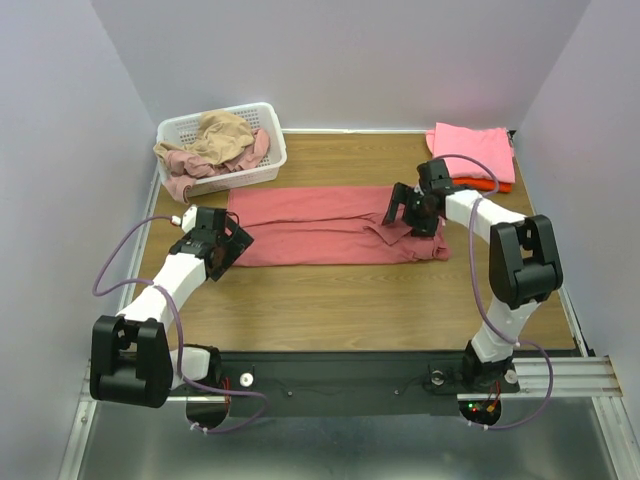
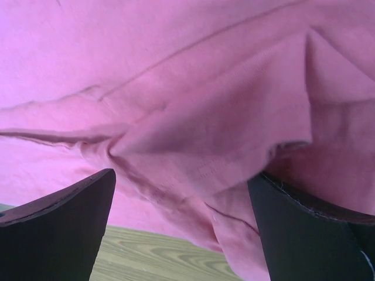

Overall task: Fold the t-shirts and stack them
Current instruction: Fold the tshirt

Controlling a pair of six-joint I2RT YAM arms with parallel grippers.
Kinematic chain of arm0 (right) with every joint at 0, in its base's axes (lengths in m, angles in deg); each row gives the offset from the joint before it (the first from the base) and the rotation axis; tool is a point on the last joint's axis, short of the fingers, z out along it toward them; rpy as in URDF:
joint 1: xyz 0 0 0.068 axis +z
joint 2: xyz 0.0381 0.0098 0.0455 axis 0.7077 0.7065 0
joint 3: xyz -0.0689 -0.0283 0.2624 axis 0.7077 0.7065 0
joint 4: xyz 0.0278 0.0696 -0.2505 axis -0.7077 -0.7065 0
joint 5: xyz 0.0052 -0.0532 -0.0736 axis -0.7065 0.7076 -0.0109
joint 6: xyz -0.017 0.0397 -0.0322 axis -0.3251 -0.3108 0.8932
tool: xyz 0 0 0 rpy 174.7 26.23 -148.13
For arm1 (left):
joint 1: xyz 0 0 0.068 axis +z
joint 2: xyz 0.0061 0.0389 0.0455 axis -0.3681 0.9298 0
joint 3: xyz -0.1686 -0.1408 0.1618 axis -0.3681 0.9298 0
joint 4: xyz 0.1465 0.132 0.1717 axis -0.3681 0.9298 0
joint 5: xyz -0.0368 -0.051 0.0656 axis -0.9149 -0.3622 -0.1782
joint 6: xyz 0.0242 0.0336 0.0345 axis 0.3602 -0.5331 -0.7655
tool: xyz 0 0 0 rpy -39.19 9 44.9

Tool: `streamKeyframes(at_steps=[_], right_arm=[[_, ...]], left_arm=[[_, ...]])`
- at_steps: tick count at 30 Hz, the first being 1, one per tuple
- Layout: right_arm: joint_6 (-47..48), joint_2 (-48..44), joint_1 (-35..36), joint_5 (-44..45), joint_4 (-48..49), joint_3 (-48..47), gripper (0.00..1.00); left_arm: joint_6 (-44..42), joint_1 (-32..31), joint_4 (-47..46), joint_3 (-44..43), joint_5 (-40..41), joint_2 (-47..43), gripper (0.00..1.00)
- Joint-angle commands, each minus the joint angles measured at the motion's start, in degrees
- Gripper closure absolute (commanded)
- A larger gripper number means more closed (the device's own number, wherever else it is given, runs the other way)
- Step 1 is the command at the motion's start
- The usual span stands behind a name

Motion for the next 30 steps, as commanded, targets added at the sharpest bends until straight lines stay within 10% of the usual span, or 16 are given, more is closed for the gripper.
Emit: streamKeyframes(at_steps=[1,21,30], right_arm=[[-1.0,1.1,0.0,-2.3,4.1,-3.6,0.0],[-5.9,13.2,0.8,-1.5,5.6,-22.3,0.0],[-4.1,-0.8,1.0,3.4,5.1,-7.6,0.0]], left_arm=[[-1.1,-0.1,-1.7,0.7,0.1,-1.3,0.01],[-1.8,-0.1,-0.3,-0.1,0.9,-1.1,0.01],[-3.3,-3.5,-1.6,-7.1,0.7,2.0,0.01]])
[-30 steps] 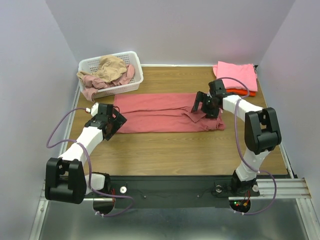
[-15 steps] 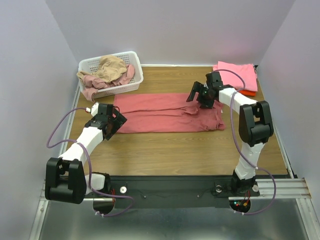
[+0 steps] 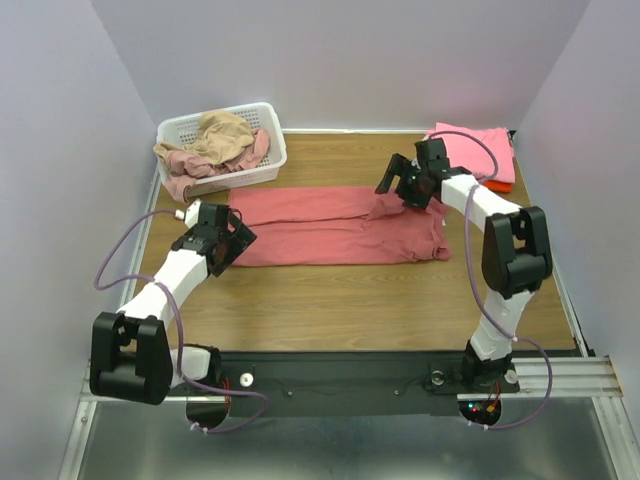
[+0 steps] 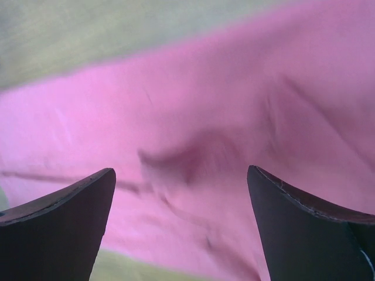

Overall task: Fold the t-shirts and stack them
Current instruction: Fold the tshirt

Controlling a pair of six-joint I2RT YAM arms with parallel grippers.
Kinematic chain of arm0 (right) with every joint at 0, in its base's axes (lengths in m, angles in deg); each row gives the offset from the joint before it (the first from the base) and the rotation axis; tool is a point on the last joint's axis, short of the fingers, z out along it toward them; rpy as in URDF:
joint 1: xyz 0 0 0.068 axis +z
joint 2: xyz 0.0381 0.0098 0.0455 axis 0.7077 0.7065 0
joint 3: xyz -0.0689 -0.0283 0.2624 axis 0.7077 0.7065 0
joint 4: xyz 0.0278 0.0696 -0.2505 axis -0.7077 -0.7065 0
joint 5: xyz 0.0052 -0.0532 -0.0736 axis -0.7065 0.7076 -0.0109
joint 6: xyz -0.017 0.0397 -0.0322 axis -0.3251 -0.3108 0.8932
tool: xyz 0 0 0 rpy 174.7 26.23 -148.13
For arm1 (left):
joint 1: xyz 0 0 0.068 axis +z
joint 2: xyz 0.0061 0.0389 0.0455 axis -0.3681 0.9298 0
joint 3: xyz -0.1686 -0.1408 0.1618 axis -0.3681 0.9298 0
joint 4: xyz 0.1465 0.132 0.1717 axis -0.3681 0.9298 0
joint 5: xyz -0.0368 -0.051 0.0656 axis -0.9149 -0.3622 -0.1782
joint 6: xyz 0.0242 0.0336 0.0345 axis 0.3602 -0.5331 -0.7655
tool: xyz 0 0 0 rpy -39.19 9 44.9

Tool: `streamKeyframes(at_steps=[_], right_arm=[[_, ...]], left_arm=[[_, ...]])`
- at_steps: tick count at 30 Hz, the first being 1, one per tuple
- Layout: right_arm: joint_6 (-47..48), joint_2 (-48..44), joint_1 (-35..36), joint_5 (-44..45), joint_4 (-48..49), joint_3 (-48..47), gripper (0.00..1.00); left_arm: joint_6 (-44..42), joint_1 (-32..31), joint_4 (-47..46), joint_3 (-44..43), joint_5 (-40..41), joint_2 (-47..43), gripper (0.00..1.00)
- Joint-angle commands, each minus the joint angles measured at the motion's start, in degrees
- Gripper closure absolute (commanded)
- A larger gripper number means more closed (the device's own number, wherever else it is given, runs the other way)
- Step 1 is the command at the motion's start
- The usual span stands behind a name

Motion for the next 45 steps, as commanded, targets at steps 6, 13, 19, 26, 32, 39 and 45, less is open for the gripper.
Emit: streamKeyframes(at_steps=[6,13,19,26,32,39,45], right_arm=[[2.3,-22.5,1.3,2.8,0.1,23.2,0.0],[2.7,-23.4,1.4,7.3,-0.8,27.3,0.0],[4.3,-12.2,1.4,13.0,-1.2,21.3,0.0],[6.5,-0.9,1.4,10.9,-1.1,14.8,0.0],[14.9,4.9,1.8,3.5,-0.6,6.1,0.0],[19.2,18.7,2.8,-3.7,-0.2,-12.9,0.0],[20.4,25.1,4.4,-4.0,-0.4,-24.5,0.0]], left_arm=[[-3.6,-7.5,-4.3,-13.4,1.1,11.3,0.01],[-5.4,-8.0,-5.1,-18.3,1.4,22.9,0.01],[-5.9,-7.9,-4.6,-18.0,4.0,27.3,0.01],[-2.8,-7.9,-2.2,-9.7,5.1,25.0,0.01],[4.8,-10.8,-2.2,6.2,-0.5,14.2,0.02],[7.7,-18.3,-2.1,3.8,-5.5,11.3,0.02],[17.6,-27.4,-8.7,10.2,-13.5,13.5,0.02]])
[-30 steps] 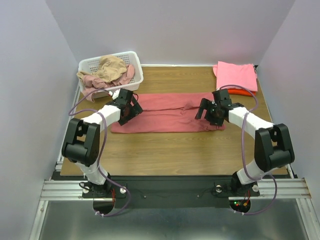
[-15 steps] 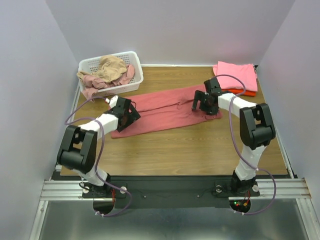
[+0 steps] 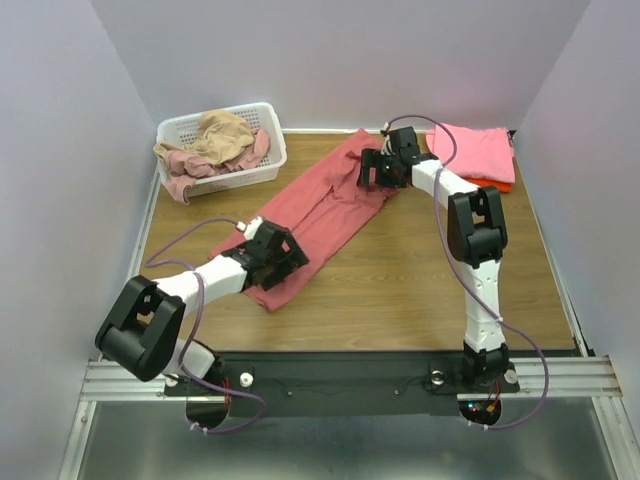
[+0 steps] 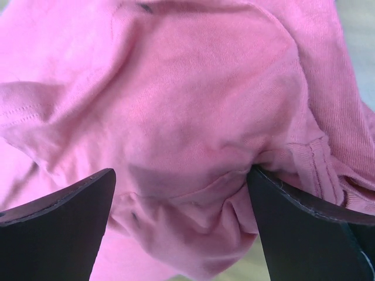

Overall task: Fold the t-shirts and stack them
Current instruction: Fold the tshirt

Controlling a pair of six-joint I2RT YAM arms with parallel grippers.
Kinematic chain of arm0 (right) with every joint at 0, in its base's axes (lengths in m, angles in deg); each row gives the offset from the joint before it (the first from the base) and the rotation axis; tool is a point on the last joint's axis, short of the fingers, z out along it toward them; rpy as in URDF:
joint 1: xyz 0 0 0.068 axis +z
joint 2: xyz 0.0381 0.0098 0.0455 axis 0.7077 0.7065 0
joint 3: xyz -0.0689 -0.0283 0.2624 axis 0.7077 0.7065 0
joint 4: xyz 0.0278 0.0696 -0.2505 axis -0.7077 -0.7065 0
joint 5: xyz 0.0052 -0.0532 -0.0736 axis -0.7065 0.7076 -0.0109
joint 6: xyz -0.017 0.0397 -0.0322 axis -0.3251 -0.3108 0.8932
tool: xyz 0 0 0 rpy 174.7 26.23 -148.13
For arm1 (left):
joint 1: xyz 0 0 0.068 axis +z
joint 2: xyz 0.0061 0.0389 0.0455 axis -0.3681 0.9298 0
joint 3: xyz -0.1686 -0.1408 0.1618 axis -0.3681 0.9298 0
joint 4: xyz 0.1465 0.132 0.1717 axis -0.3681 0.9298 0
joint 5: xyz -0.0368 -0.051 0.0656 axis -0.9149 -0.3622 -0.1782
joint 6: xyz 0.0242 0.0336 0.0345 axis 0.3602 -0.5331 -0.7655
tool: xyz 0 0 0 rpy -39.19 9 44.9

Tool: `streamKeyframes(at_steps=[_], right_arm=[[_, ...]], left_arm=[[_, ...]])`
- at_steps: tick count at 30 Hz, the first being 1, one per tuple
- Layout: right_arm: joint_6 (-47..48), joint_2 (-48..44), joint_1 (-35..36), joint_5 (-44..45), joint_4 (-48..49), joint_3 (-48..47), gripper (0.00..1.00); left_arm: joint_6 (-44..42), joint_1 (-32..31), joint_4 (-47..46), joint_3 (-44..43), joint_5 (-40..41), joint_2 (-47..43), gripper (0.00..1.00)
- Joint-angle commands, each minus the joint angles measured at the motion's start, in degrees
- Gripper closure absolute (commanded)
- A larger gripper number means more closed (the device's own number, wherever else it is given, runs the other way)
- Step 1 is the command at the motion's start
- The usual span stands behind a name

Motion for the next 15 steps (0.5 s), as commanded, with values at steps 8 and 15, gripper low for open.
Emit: streamKeyframes(at_steps=[8,15], right_arm=[[-4.4,16.8,2.2,-3.7,-1.9,-20.3,0.0],[-8.0,17.6,2.7,-4.5,-2.0,-25.4,0.0]], left_arm=[[23.1,-29.0,-6.0,4.0,-15.0,9.0,0.02],[22.8,-36.9,-5.2,-9.7,-13.6,16.3,0.02]])
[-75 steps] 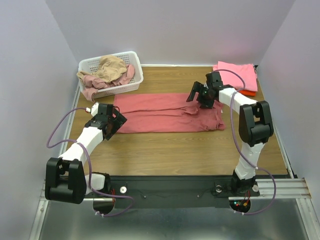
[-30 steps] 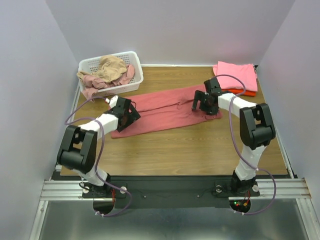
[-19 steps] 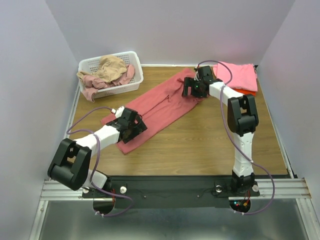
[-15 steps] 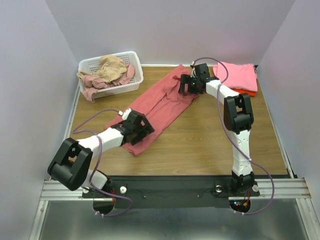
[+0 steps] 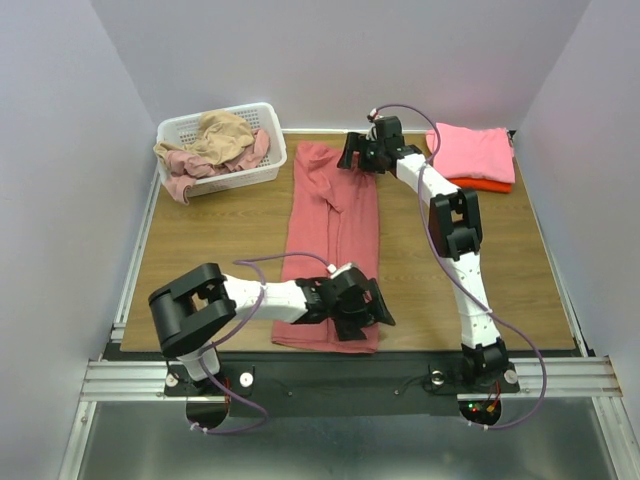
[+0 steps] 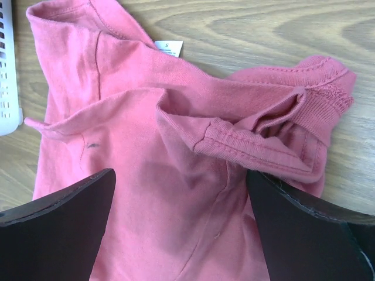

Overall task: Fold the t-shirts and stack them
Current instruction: Fold the tshirt

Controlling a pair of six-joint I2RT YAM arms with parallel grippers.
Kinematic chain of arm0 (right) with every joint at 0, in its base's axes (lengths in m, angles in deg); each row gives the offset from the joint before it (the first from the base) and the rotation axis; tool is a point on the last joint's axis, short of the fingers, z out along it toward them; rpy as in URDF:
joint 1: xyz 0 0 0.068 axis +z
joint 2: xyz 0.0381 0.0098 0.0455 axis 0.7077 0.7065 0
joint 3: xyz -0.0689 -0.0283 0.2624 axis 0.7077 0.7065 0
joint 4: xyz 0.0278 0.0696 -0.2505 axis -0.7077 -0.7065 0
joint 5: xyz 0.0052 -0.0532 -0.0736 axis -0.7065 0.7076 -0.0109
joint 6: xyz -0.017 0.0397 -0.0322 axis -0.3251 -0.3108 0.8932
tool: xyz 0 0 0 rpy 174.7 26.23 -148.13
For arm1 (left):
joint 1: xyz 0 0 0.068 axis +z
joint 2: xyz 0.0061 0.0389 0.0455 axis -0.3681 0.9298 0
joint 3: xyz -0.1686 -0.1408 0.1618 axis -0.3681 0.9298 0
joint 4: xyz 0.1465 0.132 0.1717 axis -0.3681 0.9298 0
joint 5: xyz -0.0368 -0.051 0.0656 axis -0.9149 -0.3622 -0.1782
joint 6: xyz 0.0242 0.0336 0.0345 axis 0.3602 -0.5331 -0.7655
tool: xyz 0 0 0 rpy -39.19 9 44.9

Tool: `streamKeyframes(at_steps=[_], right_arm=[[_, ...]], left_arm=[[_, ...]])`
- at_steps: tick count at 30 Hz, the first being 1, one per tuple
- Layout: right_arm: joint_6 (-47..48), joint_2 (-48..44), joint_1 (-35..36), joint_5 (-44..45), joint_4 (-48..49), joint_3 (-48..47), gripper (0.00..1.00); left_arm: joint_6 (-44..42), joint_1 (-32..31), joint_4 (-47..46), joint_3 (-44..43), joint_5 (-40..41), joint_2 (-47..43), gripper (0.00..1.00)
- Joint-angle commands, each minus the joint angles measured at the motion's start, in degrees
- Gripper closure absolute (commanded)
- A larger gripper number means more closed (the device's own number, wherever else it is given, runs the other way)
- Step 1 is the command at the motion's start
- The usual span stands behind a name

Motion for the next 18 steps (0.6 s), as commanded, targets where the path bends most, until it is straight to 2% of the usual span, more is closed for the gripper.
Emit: streamKeyframes(at_steps=[1,4,9,13,17,18], right_arm=[[-1.5,0.4,0.8,0.7,-2.5,0.4,0.0],[0.0,-2.6,0.8,2.9,-2.5,1.1,0.0],[0.6,-4.8,0.8,2.8,-2.7,-3.2,0.0],[0.2,-8.9,0.8,-2.8,-3.3,-5.0,0.0],[0.2,-15.7,1.3,-7.2,-3.4,2.1,0.0],[0.5,-17.4,2.1,-7.0,-3.4,4.2,0.0]], left_arm=[[0.7,-2.4,8.3,-3.4,0.0,3.2,0.02],[-0.1,-2.8,12.4,-6.4,3.6,0.2,0.02],[-3.7,-4.2,21.7,-13.4,10.4,-4.0,0.02],[-3.3,-5.6,29.7,-16.8,18.8,-9.7,0.02],[-1.2,-5.6,36.1,-14.1,25.0,-16.8,0.02],[0.9,-5.4,40.9,-12.9,28.3,-19.3,0.02]])
